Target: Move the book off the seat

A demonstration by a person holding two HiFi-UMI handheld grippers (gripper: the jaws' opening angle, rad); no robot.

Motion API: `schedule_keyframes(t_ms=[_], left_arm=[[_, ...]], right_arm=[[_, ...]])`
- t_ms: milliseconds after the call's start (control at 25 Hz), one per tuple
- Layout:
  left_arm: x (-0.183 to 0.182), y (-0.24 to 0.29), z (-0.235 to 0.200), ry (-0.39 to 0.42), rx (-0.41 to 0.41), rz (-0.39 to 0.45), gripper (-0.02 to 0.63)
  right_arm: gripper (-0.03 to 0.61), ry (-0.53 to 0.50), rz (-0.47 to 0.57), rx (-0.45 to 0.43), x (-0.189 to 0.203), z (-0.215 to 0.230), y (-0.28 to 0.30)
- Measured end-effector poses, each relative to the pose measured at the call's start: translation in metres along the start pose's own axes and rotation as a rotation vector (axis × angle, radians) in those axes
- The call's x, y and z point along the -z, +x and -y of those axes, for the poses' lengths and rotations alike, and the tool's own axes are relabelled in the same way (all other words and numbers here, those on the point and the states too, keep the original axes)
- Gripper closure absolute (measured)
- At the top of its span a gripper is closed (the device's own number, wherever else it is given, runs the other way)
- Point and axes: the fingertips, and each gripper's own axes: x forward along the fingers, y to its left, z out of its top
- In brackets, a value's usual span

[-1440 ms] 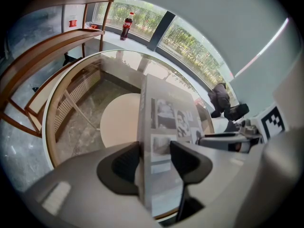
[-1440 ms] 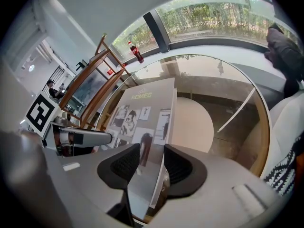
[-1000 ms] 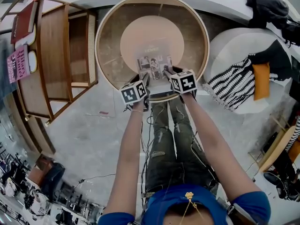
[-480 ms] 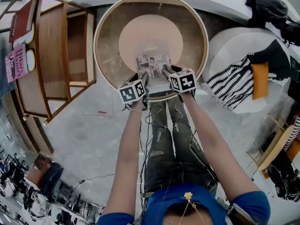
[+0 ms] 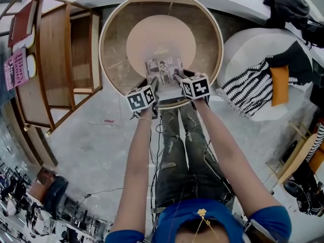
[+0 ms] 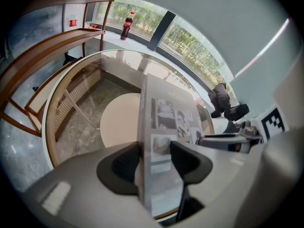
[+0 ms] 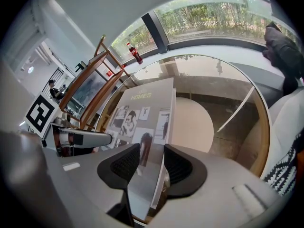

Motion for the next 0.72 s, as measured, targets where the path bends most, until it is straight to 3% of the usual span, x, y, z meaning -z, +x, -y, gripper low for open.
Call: schedule_keyframes(t_ms=[240, 360, 480, 720], left_arm=[[0.000, -0.005, -0.001, 0.010, -0.001, 0.017, 0.403], [0.000, -0.019, 0.003, 0.129, -0.056, 0.037, 0.426], [-0.002, -0.040, 0.023, 0.217, -0.060, 0.071, 0.448], [-0.017, -0.100, 0.076, 0.207, -0.030, 0.183, 0.577]], right_arm=[[0.407, 0.000, -0.006, -0.004, 0.002, 0.001, -0.004], [0.413, -0.066, -0.003, 0.038, 0.000, 0.002, -0.020], [0.445, -0.114, 0.022, 0.057, -0.007, -0.004, -0.044], [0.548, -0.181, 0.067, 0.041, -0.022, -0.039, -0.104]])
